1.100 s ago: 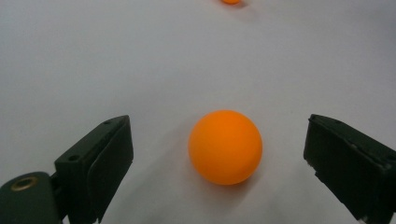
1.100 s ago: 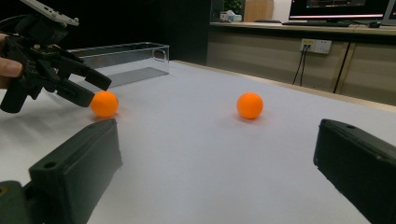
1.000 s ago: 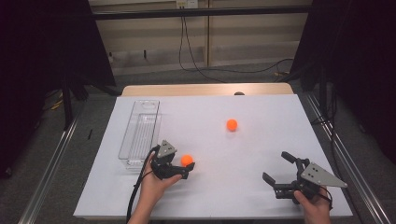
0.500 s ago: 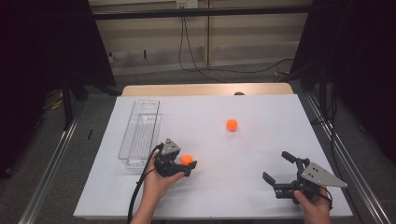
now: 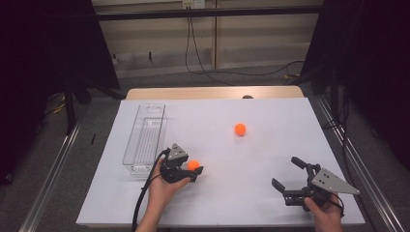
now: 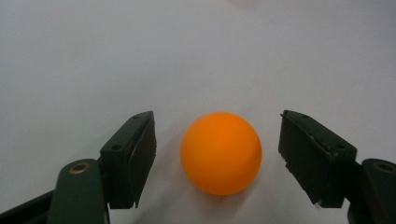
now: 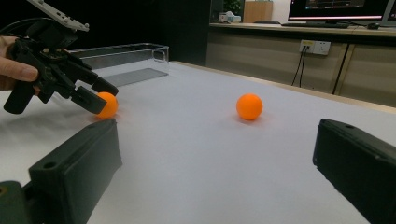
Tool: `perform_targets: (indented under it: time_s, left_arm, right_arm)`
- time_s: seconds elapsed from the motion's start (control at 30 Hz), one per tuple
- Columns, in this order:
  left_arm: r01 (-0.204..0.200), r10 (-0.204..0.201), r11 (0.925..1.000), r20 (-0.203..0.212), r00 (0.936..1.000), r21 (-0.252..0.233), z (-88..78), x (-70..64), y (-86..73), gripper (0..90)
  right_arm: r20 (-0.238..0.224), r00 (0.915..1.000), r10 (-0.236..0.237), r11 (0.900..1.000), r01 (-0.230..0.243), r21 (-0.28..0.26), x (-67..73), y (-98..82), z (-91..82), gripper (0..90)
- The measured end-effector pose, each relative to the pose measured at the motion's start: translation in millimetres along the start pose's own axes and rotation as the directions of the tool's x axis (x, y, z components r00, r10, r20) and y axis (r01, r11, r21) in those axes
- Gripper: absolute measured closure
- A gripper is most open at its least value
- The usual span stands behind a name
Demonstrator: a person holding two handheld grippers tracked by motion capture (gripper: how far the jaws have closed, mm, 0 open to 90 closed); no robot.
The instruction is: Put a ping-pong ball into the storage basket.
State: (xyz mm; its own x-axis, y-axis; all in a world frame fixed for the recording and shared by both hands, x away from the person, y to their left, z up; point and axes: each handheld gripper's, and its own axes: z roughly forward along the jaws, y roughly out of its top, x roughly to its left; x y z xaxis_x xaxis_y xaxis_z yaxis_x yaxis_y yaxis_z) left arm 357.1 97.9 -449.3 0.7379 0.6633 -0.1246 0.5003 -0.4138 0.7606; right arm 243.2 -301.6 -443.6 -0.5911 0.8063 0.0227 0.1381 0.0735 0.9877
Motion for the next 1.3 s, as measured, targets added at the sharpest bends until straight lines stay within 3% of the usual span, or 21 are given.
perform_targets:
  time_s: [0.47,1.3]
  left_arm:
    - [0.021,-0.021,0.9996,0.018,0.9996,0.019,1.4,0.1,-0.8,33.3]
    - [0.019,-0.019,0.999,0.015,0.9997,0.04,4.6,1.6,-2.3,38.9]
  right_arm:
    - [-0.003,1.0,-0.004,1.0,0.004,-0.003,0.6,0.5,-0.2,0.5]
    - [-0.005,1.0,-0.005,1.0,0.005,-0.006,0.5,1.1,-0.2,0.5]
